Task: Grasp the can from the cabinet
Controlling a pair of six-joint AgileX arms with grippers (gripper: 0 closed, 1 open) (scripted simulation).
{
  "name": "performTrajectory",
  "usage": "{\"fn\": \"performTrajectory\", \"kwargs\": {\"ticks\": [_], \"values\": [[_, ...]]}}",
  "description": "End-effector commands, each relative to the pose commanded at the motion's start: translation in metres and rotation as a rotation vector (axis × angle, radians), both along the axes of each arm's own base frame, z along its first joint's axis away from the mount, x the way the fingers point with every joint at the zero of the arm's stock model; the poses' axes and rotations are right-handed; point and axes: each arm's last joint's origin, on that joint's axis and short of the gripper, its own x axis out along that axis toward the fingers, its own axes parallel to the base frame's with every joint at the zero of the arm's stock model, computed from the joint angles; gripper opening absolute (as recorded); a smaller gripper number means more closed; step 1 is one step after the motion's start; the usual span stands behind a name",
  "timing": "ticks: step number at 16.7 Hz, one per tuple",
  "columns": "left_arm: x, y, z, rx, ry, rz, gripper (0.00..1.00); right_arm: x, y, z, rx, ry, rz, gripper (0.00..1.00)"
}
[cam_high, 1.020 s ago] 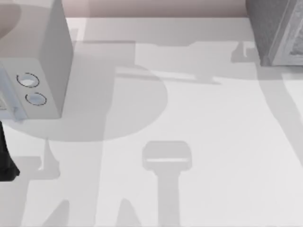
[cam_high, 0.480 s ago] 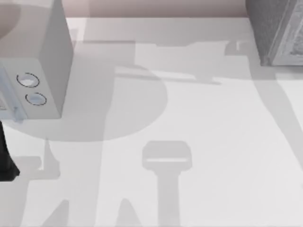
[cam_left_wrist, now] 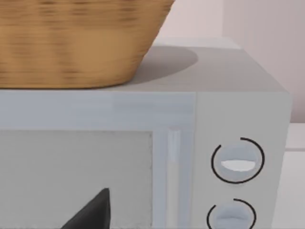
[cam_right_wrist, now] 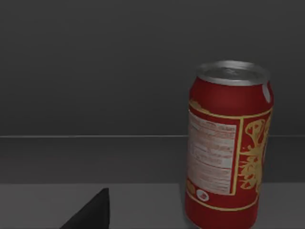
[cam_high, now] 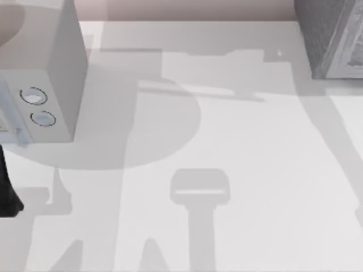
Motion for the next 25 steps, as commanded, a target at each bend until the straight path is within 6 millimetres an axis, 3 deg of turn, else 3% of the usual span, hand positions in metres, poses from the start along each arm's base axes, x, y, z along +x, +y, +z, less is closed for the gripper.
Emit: {"fn": "performTrajectory", "kwargs": {"ticks": [3,9,13,25], "values": [[0.000,0.000,0.000,0.000,0.000,0.000,1.00,0.011,0.001,0.001,0.000,0.001,0.003,1.00],[0.000,0.000,0.000,0.000,0.000,0.000,1.00,0.059,0.002,0.000,-0.001,0.002,0.003,1.00],[0.000,0.000,0.000,0.000,0.000,0.000,1.00,0.061,0.001,-0.001,-0.001,0.002,0.003,1.00],[0.000,0.000,0.000,0.000,0.000,0.000,1.00,0.061,0.001,-0.001,-0.001,0.002,0.003,0.10]]}}
